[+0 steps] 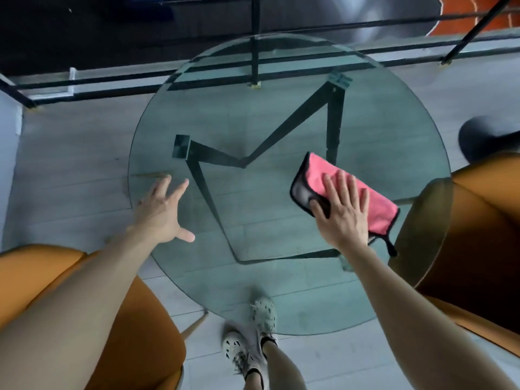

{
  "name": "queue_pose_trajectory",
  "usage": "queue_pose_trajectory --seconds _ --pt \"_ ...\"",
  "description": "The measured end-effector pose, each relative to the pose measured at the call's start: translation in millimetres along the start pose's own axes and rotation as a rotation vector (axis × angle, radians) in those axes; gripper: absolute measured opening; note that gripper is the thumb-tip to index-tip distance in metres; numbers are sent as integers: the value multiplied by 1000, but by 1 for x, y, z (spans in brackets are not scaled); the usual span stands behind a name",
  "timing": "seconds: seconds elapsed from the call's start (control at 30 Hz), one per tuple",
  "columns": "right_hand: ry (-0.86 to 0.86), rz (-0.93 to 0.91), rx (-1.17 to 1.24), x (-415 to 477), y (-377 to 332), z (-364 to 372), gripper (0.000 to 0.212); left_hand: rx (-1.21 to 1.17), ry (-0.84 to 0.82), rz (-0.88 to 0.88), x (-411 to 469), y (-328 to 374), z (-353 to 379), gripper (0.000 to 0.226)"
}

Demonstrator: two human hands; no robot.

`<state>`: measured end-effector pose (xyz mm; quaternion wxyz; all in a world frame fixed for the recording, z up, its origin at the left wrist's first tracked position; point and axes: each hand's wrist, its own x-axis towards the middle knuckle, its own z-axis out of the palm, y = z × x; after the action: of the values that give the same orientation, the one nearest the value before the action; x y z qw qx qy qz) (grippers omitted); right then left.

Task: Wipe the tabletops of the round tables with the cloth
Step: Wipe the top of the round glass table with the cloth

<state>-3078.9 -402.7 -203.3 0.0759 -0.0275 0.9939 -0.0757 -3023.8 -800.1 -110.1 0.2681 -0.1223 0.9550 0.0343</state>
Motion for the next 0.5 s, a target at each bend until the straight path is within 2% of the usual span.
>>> queue_pose_trajectory --seconds 0.07,0.13,0.23,0.33,0.4,0.5 --pt "-19 167 43 30 23 -11 84 19 3 -5 1 -1 0 156" --pt "-33 241 77 58 10 -17 83 42 26 -6 2 -3 1 157" --pt "14 29 45 62 -60 -4 77 67 50 3 3 -5 4 157" --pt "-7 -219 50 1 -130 17 76 25 42 5 6 -6 9 158" --pt "-42 -312 57 -48 -150 25 75 25 39 6 9 -8 10 161" --pt "-54 -367 46 -74 -139 30 73 54 12 15 14 -10 11 155"
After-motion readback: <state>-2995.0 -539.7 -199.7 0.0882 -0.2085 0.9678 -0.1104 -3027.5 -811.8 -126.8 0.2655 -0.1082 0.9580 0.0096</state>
